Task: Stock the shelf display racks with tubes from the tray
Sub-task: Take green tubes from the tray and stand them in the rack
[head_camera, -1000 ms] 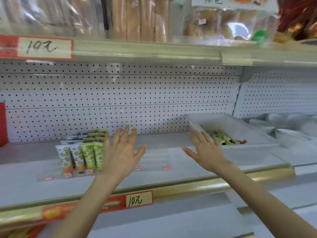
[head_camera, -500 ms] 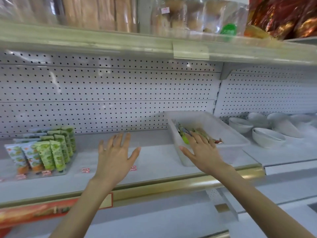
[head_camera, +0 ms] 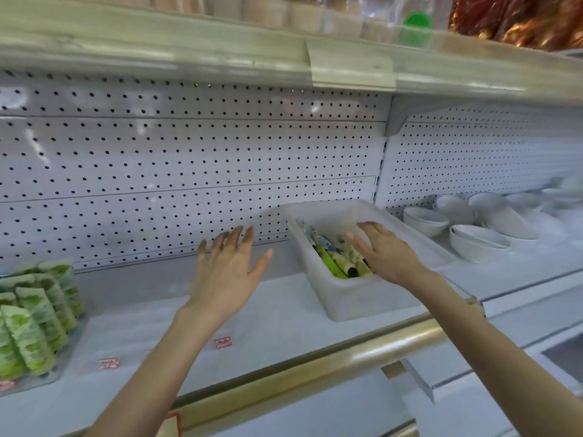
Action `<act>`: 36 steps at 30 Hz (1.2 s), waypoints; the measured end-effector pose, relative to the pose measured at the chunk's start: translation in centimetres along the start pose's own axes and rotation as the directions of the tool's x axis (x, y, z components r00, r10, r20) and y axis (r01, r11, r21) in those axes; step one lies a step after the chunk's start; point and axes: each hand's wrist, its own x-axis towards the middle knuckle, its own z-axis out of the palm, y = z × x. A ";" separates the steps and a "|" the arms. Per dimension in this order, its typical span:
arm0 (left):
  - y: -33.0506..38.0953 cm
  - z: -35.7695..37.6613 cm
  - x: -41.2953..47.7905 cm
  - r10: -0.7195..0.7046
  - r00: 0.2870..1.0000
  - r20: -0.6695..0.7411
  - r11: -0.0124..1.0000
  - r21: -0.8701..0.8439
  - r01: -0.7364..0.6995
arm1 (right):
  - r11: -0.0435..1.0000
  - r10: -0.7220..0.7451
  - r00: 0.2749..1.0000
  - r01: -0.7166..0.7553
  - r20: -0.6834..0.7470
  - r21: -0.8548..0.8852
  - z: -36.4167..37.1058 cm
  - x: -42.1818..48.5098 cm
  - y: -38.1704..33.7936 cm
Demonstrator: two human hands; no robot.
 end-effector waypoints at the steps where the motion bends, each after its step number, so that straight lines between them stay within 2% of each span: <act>1: 0.1 0.3 0.4 0.012 1.000 0.010 1.000 -0.003 -0.012 | 1.000 0.015 1.000 -0.015 0.005 0.009 0.0 0.3 0.3; 9: 0.2 1.3 3.0 0.021 0.998 0.061 0.999 -0.031 -0.020 | 0.991 0.099 0.995 -0.101 0.023 0.091 0.1 3.1 2.9; 28: 6.2 2.7 8.0 -0.079 0.990 0.118 0.993 -0.082 0.089 | 0.993 -0.083 0.973 0.062 0.213 0.105 -1.3 12.4 5.9; 31: 7.9 2.9 8.7 -0.072 0.988 0.138 0.991 -0.103 0.086 | 0.983 -0.181 0.942 0.167 0.284 0.076 -1.8 13.7 5.5; 33: 8.8 3.0 9.2 -0.071 0.988 0.136 0.990 -0.110 0.087 | 0.978 -0.206 0.908 0.178 0.364 0.108 -2.0 14.2 4.7; 36: 9.8 3.2 9.7 -0.072 0.989 0.130 0.989 -0.122 0.088 | 0.982 -0.186 0.799 0.167 0.572 0.087 -1.6 14.3 3.0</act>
